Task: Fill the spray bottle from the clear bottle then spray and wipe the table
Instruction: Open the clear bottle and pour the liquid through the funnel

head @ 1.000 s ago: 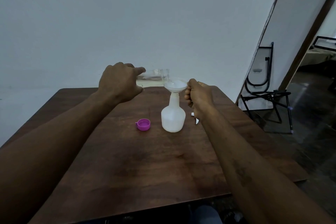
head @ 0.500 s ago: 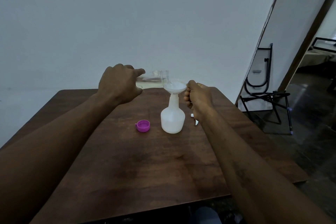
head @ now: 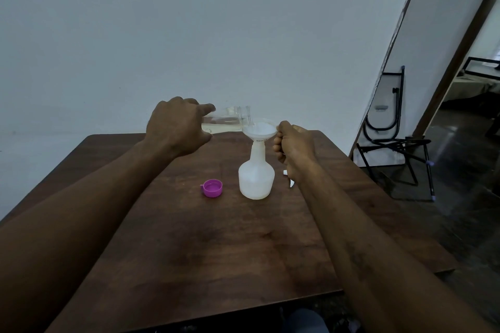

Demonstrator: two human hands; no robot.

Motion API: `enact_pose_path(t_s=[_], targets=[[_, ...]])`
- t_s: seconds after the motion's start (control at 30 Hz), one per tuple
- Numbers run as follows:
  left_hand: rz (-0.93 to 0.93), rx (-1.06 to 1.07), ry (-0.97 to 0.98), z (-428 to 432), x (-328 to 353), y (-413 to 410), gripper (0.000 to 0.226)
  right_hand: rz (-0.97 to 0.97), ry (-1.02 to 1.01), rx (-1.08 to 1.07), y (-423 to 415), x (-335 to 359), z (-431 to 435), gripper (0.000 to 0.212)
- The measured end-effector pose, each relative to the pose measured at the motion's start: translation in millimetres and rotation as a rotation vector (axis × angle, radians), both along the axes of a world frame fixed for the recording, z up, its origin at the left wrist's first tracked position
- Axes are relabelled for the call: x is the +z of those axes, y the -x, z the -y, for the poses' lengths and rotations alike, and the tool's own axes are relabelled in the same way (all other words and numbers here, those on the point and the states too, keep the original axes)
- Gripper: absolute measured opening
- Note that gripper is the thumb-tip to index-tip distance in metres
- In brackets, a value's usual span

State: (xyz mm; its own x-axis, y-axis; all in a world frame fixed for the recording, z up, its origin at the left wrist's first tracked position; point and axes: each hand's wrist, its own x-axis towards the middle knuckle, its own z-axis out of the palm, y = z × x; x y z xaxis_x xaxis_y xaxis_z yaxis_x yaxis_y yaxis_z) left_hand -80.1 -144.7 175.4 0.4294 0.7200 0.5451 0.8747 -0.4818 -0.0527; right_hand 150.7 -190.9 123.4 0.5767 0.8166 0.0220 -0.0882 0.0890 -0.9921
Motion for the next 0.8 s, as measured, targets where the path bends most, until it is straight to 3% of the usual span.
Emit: enact_pose_path(t_s=[0.8], targets=[[-0.007, -0.002, -0.008, 0.8, 0.0, -0.4, 0.062, 0.000, 0.007, 0.003, -0.3, 0.7, 0.5, 0.015]])
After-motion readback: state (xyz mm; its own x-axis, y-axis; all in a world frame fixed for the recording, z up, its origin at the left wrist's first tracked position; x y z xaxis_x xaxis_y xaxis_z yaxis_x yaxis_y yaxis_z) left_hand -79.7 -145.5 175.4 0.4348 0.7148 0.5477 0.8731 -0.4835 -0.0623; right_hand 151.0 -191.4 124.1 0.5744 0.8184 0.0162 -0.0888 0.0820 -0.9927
